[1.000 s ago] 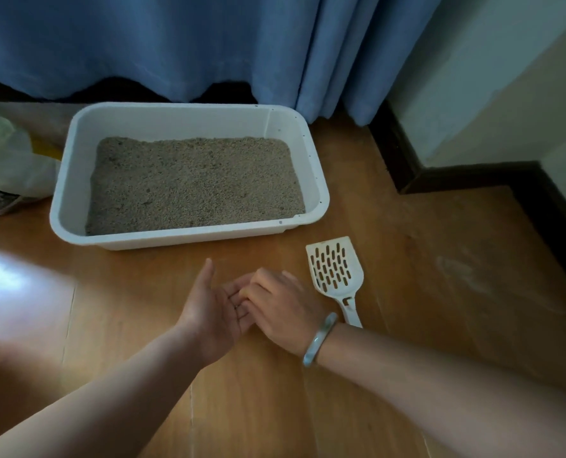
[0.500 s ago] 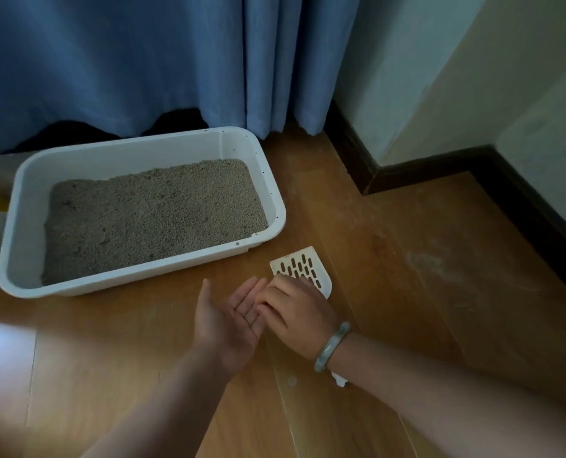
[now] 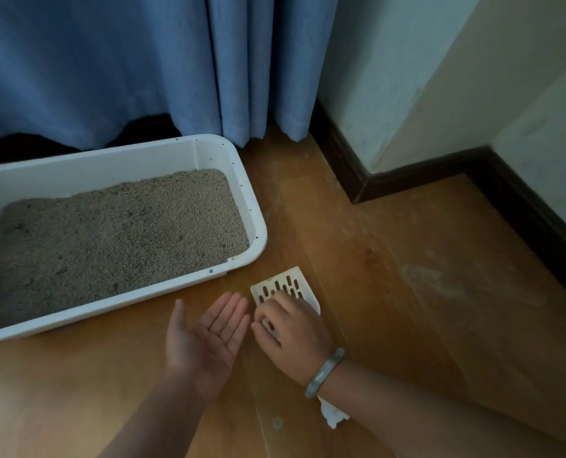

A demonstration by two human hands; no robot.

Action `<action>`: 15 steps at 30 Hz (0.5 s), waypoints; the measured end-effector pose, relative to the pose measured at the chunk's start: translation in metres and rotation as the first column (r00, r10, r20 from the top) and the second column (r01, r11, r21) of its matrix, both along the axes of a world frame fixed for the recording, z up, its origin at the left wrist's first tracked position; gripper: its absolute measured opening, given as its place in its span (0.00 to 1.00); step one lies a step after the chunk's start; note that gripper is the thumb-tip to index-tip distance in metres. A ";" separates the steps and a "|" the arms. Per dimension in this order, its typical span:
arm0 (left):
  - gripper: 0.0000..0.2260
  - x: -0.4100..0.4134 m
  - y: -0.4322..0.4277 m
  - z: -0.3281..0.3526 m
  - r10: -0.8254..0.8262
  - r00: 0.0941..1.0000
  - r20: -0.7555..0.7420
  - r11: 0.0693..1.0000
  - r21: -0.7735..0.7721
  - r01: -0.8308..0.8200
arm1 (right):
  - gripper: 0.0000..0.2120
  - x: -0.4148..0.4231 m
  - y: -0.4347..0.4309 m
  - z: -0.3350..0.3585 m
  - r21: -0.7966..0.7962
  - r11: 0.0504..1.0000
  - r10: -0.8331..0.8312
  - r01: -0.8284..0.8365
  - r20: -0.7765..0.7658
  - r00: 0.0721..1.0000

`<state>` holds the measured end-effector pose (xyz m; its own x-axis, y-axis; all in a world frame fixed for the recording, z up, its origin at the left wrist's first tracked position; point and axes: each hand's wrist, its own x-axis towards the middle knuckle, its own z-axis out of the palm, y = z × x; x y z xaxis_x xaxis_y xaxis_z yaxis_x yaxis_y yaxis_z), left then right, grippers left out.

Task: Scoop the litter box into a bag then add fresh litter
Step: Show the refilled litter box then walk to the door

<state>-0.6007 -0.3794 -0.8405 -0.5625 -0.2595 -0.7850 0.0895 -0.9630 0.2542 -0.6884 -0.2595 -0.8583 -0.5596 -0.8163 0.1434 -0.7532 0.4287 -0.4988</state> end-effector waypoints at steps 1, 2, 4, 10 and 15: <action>0.31 -0.001 0.000 -0.001 0.002 1.000 -0.002 1.000 0.000 -0.002 | 0.10 -0.002 0.006 -0.003 0.030 0.998 -0.053 0.054 -0.034 0.998; 0.31 -0.002 0.000 -0.002 0.001 1.000 -0.004 1.000 -0.002 -0.001 | 0.17 -0.004 0.012 -0.005 0.081 0.990 -0.114 0.118 -0.059 0.992; 0.30 -0.003 0.002 -0.004 -0.006 1.000 -0.003 1.000 -0.003 0.006 | 0.33 -0.007 0.025 -0.011 0.205 0.950 -0.220 0.234 -0.093 0.971; 0.31 -0.003 0.007 -0.004 -0.026 1.000 0.006 1.000 0.012 0.026 | 0.45 -0.007 0.041 -0.025 0.332 0.884 -0.316 0.329 -0.094 0.944; 0.30 -0.001 0.005 0.000 -0.036 0.999 -0.001 0.999 0.003 0.036 | 0.38 -0.015 0.044 -0.020 0.272 0.887 -0.433 0.374 0.209 0.877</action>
<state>-0.6014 -0.3744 -0.8400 -0.5718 -0.2363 -0.7856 0.0548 -0.9665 0.2508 -0.7037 -0.2159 -0.8779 -0.8391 -0.5043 -0.2038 -0.3491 0.7867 -0.5092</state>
